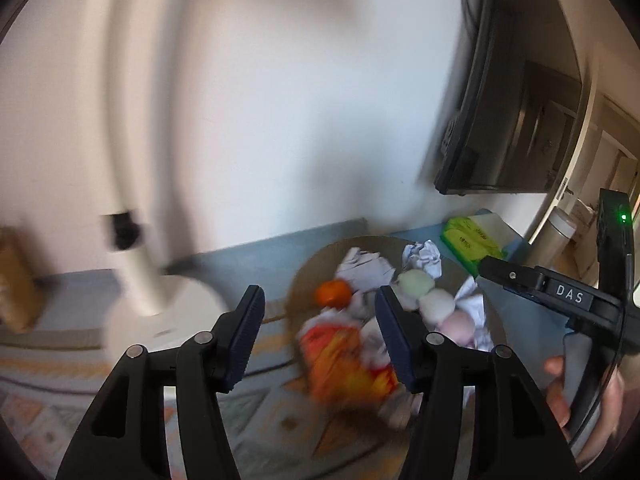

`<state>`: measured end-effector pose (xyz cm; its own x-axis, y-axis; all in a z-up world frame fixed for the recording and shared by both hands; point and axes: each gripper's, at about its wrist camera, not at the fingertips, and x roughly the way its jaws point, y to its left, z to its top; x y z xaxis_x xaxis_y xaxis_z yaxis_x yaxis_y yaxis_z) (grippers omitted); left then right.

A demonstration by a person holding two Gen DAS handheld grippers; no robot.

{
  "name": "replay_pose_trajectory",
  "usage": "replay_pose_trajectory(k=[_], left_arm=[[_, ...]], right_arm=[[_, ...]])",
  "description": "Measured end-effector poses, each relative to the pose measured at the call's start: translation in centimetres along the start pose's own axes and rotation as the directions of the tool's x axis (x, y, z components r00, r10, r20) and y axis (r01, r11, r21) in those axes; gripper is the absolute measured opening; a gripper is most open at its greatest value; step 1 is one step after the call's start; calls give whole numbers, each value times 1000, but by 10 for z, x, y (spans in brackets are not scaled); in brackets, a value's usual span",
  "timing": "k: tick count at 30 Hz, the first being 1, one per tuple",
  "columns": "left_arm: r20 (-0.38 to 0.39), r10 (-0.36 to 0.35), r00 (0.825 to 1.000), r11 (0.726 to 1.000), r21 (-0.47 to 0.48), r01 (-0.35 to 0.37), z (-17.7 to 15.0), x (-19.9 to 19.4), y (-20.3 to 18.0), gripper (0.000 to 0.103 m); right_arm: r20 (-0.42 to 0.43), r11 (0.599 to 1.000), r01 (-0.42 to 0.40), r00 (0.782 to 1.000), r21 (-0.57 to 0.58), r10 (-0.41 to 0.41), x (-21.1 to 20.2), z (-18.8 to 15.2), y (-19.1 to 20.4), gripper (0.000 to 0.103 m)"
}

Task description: Organize objects

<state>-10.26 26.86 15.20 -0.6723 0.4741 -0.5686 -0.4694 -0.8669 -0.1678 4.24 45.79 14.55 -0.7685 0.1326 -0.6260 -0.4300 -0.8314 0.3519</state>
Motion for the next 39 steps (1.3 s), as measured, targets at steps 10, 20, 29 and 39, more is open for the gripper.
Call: replay_pose_trajectory(k=[10, 20, 29, 39], left_arm=[[56, 339, 939, 940, -70, -335, -83, -157, 93, 85], [-188, 449, 873, 845, -229, -484, -197, -158, 194, 85], [-259, 426, 867, 836, -255, -486, -216, -128, 211, 85], [-325, 428, 843, 847, -181, -500, -218, -111, 209, 103]], right_arm=[[-114, 959, -152, 985, -240, 128, -51, -122, 123, 88], [-168, 889, -52, 985, -455, -28, 9, -237, 185, 88], [-254, 918, -46, 965, -394, -60, 38, -238, 167, 88], [-264, 913, -23, 960, -408, -94, 44, -240, 168, 99]])
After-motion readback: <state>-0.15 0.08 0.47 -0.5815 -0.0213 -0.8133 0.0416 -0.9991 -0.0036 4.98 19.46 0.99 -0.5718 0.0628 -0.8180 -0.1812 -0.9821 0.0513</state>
